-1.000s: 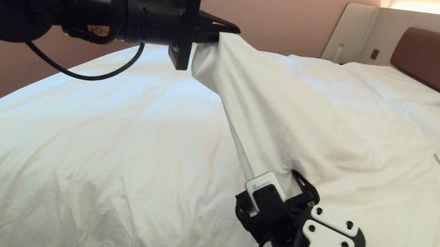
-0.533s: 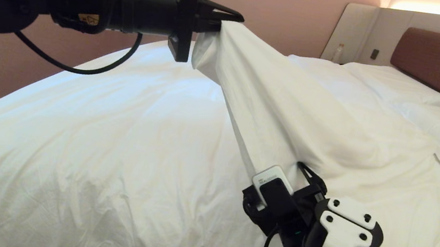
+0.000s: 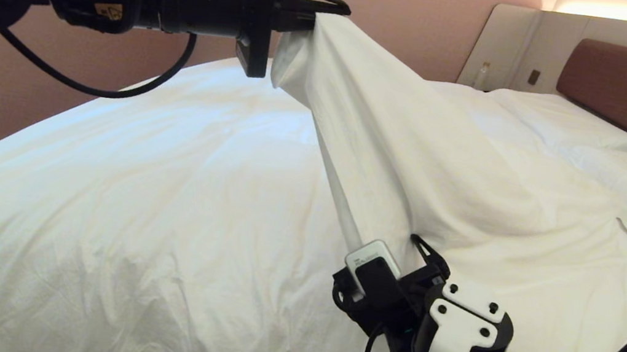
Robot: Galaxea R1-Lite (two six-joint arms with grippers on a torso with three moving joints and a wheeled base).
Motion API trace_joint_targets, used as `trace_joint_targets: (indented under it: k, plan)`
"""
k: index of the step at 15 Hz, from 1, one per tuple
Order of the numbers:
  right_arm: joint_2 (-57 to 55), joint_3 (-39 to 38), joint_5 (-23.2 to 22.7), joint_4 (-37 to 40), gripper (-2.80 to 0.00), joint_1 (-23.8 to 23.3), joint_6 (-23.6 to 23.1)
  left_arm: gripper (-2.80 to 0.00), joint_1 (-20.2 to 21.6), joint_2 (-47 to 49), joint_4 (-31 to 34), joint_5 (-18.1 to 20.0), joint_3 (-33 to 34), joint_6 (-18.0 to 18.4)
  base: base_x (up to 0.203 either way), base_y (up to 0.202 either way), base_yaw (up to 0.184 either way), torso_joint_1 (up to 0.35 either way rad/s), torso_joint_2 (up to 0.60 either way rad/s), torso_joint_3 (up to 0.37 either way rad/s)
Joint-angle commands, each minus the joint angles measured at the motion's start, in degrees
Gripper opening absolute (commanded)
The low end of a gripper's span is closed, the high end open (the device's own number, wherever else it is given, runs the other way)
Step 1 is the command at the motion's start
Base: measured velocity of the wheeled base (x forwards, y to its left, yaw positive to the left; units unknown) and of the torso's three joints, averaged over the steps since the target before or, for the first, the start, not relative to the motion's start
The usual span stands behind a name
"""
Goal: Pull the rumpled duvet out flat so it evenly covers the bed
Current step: Flatten the corners of the folded blanket
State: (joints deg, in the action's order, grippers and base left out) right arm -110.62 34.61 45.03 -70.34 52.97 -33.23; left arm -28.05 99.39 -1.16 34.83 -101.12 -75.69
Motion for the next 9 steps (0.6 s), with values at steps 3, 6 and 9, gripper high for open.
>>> trace_joint_targets:
  k: [3,6,9]
  plan:
    - [-0.3,-0.6,0.4,-0.5,0.0,0.0,0.1,-2.8,0.0,0.2,-0.1,0.2,0.1,-0.4,0.0,0.0,0.0,0.0,0.0,0.0]
    - [-0.6,-1.4,0.1,-0.7,0.0,0.0,0.6,-2.8,0.0,0.4,-0.1,0.2,0.0,-0.5,0.0,0.0,0.0,0.0,0.0,0.0]
    - [-0.7,-2.3,0.1,-2.2,0.0,-0.1,0.5,-2.8,0.0,0.2,-0.2,0.3,0.0,-0.4,0.0,0.0,0.0,0.0,0.0,0.0]
